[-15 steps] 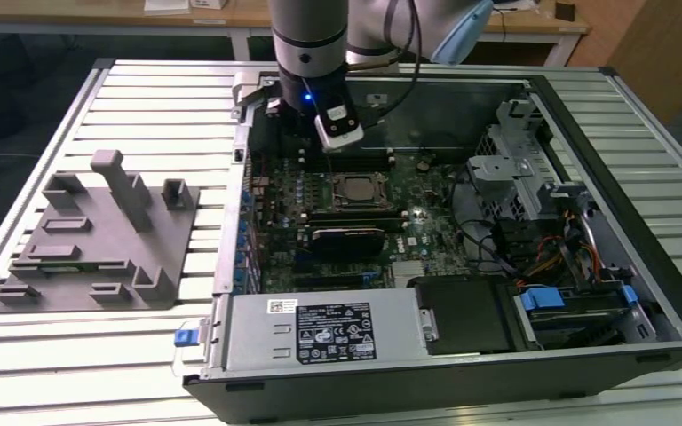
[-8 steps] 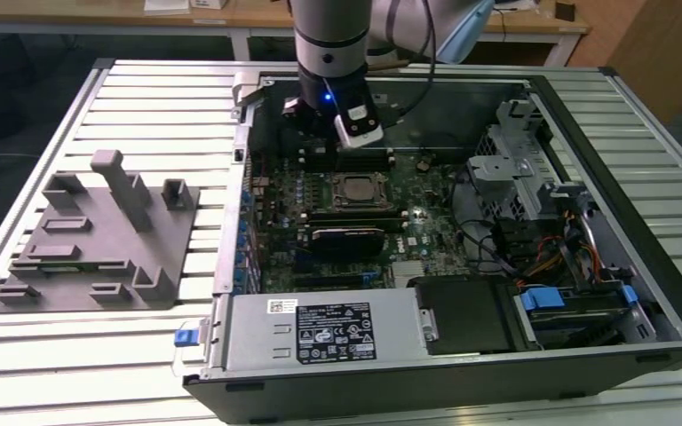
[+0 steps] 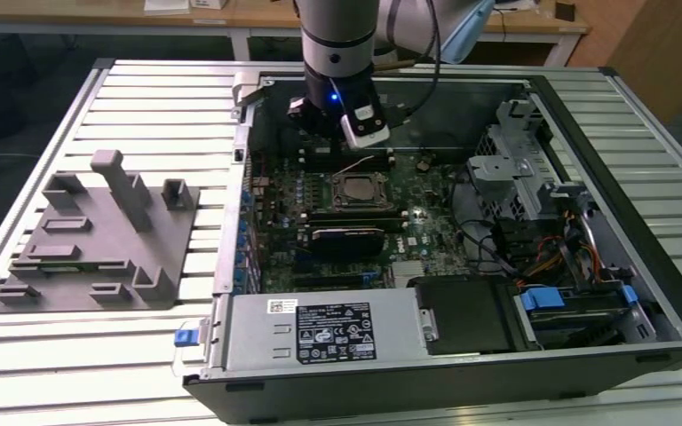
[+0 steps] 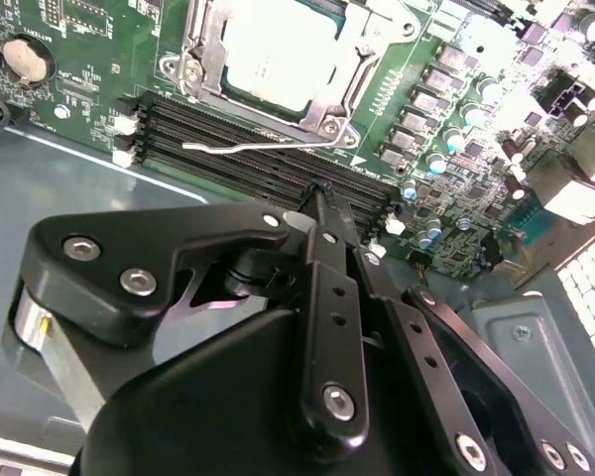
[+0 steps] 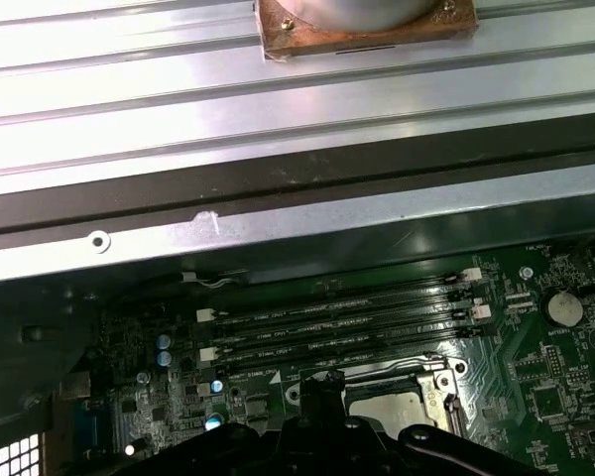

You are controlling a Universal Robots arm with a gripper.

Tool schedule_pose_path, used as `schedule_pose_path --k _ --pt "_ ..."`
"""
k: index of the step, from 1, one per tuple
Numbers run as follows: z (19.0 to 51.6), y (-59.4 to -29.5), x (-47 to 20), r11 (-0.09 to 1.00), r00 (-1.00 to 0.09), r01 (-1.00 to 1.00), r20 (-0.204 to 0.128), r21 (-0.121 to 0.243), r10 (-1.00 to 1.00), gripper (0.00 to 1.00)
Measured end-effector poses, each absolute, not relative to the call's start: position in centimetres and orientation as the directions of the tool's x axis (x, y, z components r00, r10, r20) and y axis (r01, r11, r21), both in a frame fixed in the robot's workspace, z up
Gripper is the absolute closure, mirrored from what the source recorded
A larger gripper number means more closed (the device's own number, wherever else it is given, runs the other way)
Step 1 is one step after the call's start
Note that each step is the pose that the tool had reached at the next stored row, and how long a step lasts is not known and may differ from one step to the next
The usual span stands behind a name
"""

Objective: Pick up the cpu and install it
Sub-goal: 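Install the first cpu locking lever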

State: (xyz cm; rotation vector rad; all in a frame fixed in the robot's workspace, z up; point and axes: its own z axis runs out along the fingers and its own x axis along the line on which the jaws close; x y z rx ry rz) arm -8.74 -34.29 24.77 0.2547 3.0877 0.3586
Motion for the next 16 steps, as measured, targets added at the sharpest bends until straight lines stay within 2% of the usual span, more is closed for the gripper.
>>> schedule_pose_path --k 16 --pt "24.22 -34.27 -8.09 0.951 -0.976 0.211 -0.007 0.225 0.218 0.89"
